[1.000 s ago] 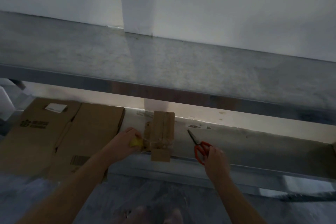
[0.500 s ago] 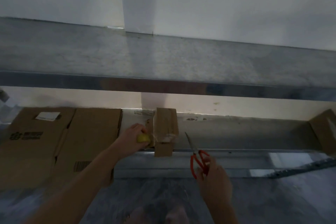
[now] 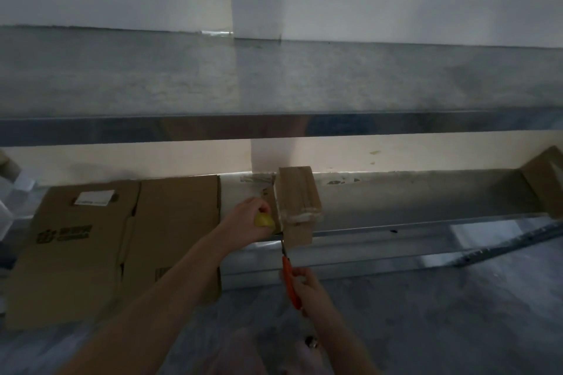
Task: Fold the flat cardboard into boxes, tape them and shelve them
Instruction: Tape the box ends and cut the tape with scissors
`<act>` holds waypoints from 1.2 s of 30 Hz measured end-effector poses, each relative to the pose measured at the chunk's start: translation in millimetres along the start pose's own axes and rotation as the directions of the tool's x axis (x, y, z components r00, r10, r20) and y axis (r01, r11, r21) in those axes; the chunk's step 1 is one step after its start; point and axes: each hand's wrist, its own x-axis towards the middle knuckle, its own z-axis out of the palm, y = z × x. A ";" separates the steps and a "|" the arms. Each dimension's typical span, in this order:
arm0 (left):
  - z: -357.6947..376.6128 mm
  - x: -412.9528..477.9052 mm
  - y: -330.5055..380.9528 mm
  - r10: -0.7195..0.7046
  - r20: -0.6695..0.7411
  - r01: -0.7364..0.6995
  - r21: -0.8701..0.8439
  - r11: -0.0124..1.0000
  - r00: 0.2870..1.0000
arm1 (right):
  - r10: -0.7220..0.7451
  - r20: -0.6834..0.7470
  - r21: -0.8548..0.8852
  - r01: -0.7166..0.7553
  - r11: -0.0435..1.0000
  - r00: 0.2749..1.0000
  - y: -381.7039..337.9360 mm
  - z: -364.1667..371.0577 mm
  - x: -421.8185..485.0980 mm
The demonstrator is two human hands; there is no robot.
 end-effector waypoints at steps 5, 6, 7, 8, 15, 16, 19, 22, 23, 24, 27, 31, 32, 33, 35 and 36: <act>-3.8 2.9 -4.9 0.017 0.015 -0.017 0.013 1.000 1.000 | 0.019 -0.020 -0.038 -0.020 0.999 1.000 -3.5 10.2 9.8; -4.4 3.4 -5.6 0.021 0.018 -0.021 0.012 1.000 1.000 | 0.017 -0.023 -0.040 -0.018 0.999 1.000 -2.8 10.7 12.7; -4.9 3.9 -6.2 0.024 0.021 -0.024 0.013 1.000 0.999 | 0.018 -0.027 -0.045 -0.019 0.999 0.999 -3.0 11.1 14.1; -5.2 4.2 -6.9 0.026 0.024 -0.026 0.014 1.000 0.999 | 0.016 -0.033 -0.048 -0.017 0.999 0.999 -2.2 11.7 15.6; -6.0 7.4 -8.7 0.039 0.039 -0.039 0.002 0.999 0.998 | -0.076 -0.103 0.026 0.079 0.997 0.992 1.0 16.1 21.5; -6.2 7.8 -8.9 0.040 0.042 -0.040 0.005 0.999 0.998 | -0.088 -0.117 0.023 0.092 0.996 0.989 2.3 16.4 23.2; -6.8 8.6 -9.7 0.036 0.048 -0.037 0.010 0.999 0.998 | -0.113 -0.134 0.002 0.115 0.993 0.984 3.8 16.8 26.7; -8.0 9.4 -9.1 0.047 0.038 -0.047 0.018 0.999 0.998 | -0.096 -0.152 -0.032 0.092 0.995 0.984 6.5 16.6 31.8; -8.6 9.6 -8.7 0.047 0.036 -0.048 0.018 0.999 0.998 | -0.087 -0.154 -0.057 0.079 0.995 0.984 7.6 16.6 32.4; -9.2 9.9 -8.6 0.047 0.033 -0.047 0.018 0.999 0.998 | -0.083 -0.158 -0.091 0.070 0.993 0.984 9.0 16.6 33.2; -10.3 10.3 -8.8 0.052 0.031 -0.053 0.029 0.998 0.998 | -0.126 -0.164 -0.223 0.088 0.971 0.978 16.4 11.0 34.6; -10.2 10.9 -9.8 0.059 0.034 -0.060 0.032 0.998 0.998 | -0.317 -0.189 -0.516 0.181 0.837 0.929 29.4 -11.5 29.9; -9.9 10.7 -10.7 0.054 0.034 -0.055 0.030 0.998 0.998 | -0.334 -0.224 -0.547 0.166 0.821 0.916 31.2 -19.2 25.7; -9.4 10.6 -11.7 0.050 0.034 -0.051 0.027 0.998 0.998 | -0.354 -0.261 -0.576 0.149 0.804 0.898 33.2 -28.4 21.8; -7.8 10.3 -13.2 0.046 0.025 -0.047 0.023 0.999 0.999 | -0.403 -0.322 -0.625 0.127 0.770 0.857 35.8 -48.6 17.7; -6.8 10.1 -13.8 0.044 0.020 -0.044 0.020 0.999 0.999 | -0.425 -0.353 -0.640 0.116 0.759 0.833 36.0 -58.5 18.3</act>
